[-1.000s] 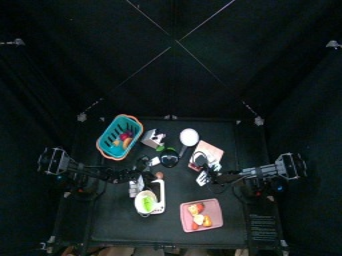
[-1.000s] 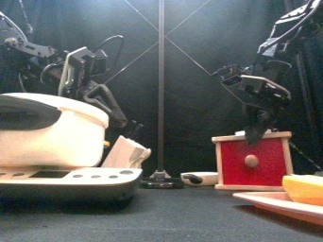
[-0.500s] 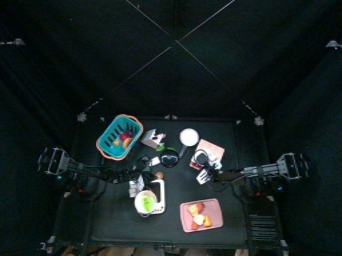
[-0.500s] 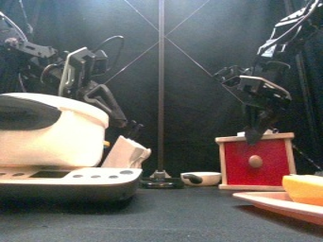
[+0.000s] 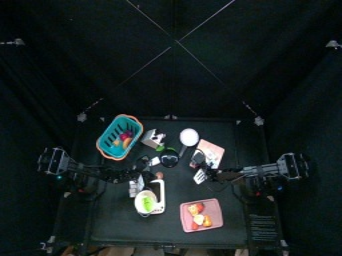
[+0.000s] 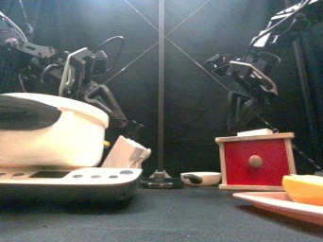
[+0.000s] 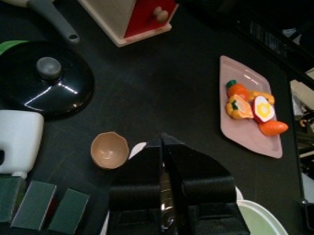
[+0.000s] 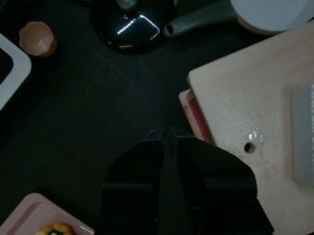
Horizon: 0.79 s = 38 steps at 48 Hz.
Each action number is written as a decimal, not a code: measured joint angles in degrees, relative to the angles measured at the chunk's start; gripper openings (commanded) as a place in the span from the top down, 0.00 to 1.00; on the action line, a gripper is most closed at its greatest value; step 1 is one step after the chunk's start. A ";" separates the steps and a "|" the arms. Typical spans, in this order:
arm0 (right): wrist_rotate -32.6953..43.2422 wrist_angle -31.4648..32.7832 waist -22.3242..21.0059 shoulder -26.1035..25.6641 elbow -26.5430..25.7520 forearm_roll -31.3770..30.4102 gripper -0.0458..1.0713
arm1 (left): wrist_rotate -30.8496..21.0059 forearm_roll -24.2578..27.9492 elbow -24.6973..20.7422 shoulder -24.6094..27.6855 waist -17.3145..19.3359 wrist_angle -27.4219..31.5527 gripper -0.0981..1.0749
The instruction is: Move drawer up and to the righ
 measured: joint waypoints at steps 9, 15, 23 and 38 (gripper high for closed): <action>0.00 -0.62 -2.37 0.00 -2.20 -4.48 0.45 | 0.00 0.00 0.18 0.18 0.09 0.00 0.59; 0.00 -1.49 -5.71 0.00 -3.69 -6.86 0.45 | 0.00 0.00 0.18 0.53 0.09 0.00 0.59; 0.00 -3.43 -10.63 0.26 -4.92 -7.56 0.45 | 0.00 0.00 0.18 0.53 0.09 0.00 0.59; 0.09 -5.45 -12.39 1.41 -4.83 -6.86 0.45 | 0.00 0.00 0.18 0.62 0.09 0.00 0.59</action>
